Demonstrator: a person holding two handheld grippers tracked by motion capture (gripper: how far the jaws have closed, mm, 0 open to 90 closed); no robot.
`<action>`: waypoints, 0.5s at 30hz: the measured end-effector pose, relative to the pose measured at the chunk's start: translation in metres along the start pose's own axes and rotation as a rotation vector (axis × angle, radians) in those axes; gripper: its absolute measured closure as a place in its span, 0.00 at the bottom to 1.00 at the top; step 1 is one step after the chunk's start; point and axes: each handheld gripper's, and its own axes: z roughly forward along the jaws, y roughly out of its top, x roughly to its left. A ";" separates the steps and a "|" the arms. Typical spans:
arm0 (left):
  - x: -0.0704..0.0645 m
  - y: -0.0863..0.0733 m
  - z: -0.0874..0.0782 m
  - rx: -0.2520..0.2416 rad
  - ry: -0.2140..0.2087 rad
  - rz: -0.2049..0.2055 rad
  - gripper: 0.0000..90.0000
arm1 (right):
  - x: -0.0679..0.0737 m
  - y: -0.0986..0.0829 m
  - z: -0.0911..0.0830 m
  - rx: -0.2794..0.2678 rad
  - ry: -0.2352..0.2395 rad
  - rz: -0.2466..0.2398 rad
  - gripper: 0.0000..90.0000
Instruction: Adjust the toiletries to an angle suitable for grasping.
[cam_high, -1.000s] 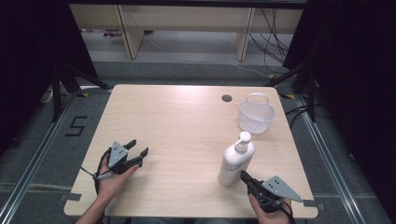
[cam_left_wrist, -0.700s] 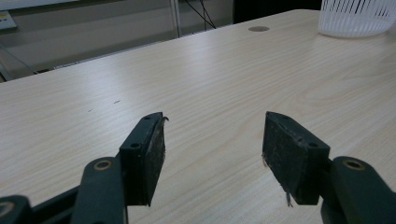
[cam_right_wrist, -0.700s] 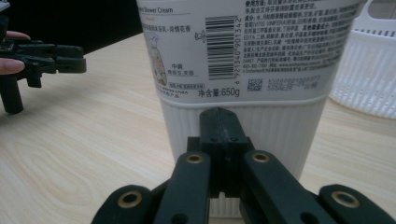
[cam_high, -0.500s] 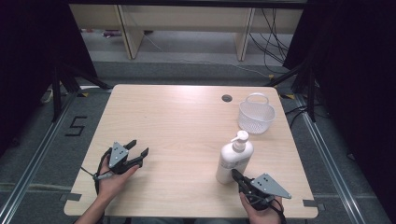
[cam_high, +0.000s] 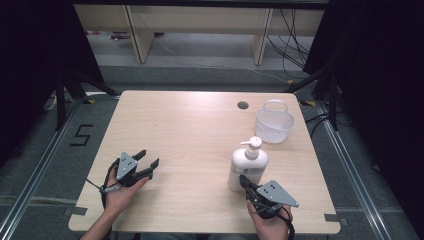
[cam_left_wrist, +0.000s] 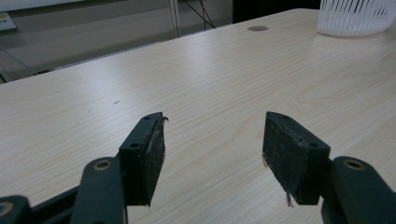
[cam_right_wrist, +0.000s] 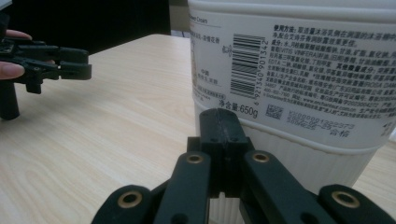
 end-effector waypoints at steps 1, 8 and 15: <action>0.000 0.000 0.000 0.000 0.000 0.001 0.43 | 0.001 0.000 0.000 0.001 -0.015 0.000 1.00; 0.000 0.000 0.000 0.000 -0.002 0.005 0.43 | 0.002 0.002 0.005 0.000 -0.035 -0.005 1.00; 0.000 0.000 0.000 0.000 -0.001 0.004 0.43 | 0.004 0.002 0.007 0.013 -0.024 0.020 1.00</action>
